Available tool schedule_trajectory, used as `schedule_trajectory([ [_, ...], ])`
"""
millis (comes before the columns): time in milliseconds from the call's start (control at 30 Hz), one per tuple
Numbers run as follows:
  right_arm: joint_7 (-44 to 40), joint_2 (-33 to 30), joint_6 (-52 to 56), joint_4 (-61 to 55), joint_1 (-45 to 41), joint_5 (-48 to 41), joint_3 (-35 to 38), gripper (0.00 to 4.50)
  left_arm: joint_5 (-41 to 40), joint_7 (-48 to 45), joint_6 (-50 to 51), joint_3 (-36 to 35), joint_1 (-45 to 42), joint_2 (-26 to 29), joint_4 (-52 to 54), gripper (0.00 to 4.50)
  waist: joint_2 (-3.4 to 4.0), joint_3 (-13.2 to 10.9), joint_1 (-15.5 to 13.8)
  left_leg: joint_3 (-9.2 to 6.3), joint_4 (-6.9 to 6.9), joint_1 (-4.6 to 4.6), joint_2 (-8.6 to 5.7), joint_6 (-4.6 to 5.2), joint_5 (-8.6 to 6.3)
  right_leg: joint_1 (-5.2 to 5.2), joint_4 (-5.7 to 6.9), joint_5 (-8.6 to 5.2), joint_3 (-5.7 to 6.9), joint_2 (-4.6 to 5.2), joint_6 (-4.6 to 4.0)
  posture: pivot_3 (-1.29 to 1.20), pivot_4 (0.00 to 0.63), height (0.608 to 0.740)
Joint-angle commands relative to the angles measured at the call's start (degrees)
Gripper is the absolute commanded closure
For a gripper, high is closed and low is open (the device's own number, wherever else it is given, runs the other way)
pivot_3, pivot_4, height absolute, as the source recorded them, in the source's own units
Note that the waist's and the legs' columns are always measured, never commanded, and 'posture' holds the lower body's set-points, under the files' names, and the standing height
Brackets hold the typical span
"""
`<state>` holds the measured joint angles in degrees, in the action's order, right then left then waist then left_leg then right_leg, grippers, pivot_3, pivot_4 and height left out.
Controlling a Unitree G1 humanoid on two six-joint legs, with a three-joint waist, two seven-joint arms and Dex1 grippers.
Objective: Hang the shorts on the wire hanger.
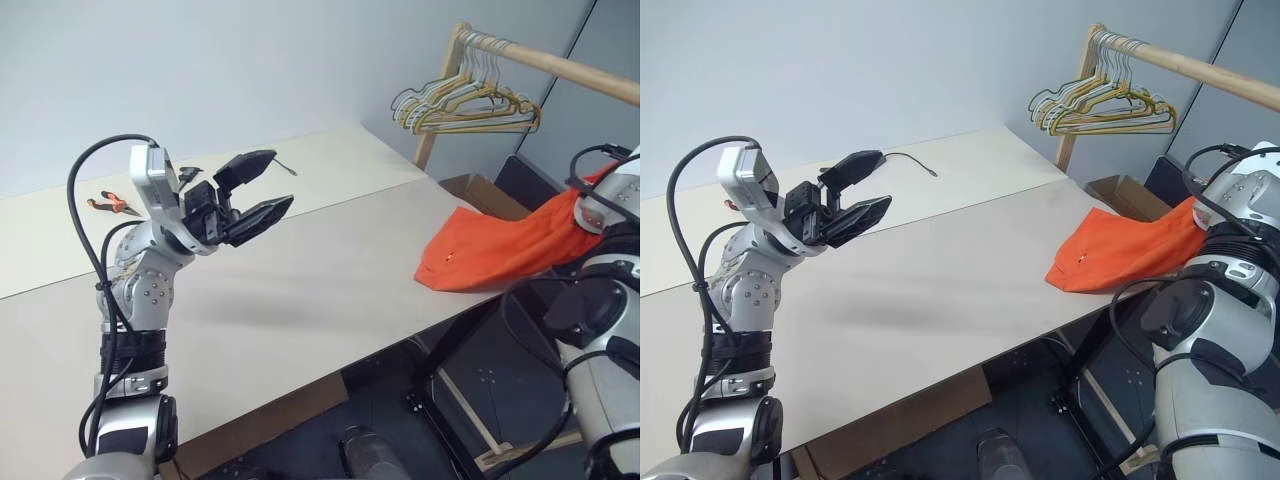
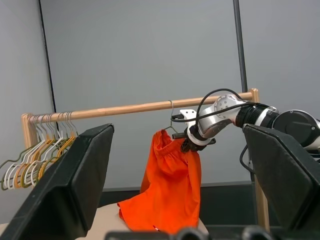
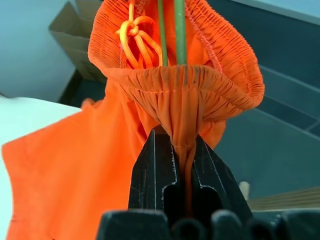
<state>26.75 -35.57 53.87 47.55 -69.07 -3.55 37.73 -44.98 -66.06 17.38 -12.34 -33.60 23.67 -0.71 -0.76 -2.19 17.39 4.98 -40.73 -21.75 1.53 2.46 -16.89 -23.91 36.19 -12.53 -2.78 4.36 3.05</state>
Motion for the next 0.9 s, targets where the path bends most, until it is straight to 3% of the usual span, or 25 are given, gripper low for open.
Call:
schedule_trajectory([
  [33,0.75,0.49,0.40,-2.30,0.31,-0.43,-2.07,3.87,-0.69,-0.28,-1.10,-0.62,-0.31,0.19,1.91,0.00,0.00,0.00,-0.01,0.00,0.00,-0.02,0.02,0.01,0.00,0.00,-0.06,0.03,0.00,-0.01,0.01,-0.22,0.000,0.740],
  [433,1.26,1.78,0.27,-5.99,2.16,0.22,-5.29,0.03,-0.81,-0.16,-1.63,-0.86,-0.34,-0.27,1.86,0.00,0.02,0.00,-0.96,0.06,0.00,-0.14,-0.02,0.10,0.00,-0.07,-0.13,0.09,-0.03,0.04,0.09,-0.22,0.000,0.740],
  [600,4.21,3.04,-0.42,-11.27,3.93,3.24,-9.08,0.03,-1.19,0.09,-1.83,-1.10,-0.35,-0.61,1.83,0.00,0.03,0.00,-0.96,0.06,0.00,-0.18,-0.02,0.11,-0.01,-0.10,-0.13,0.10,-0.04,0.05,0.10,-0.22,0.000,0.740],
  [900,8.97,3.56,-10.47,-23.42,8.92,20.05,-29.49,0.03,-1.27,0.04,-1.67,-1.41,-0.05,-0.14,2.11,0.00,0.07,0.02,-0.78,0.12,0.00,-0.18,-0.02,0.11,0.00,-0.19,-0.09,0.11,-0.11,0.04,0.10,-0.21,0.000,0.740],
])
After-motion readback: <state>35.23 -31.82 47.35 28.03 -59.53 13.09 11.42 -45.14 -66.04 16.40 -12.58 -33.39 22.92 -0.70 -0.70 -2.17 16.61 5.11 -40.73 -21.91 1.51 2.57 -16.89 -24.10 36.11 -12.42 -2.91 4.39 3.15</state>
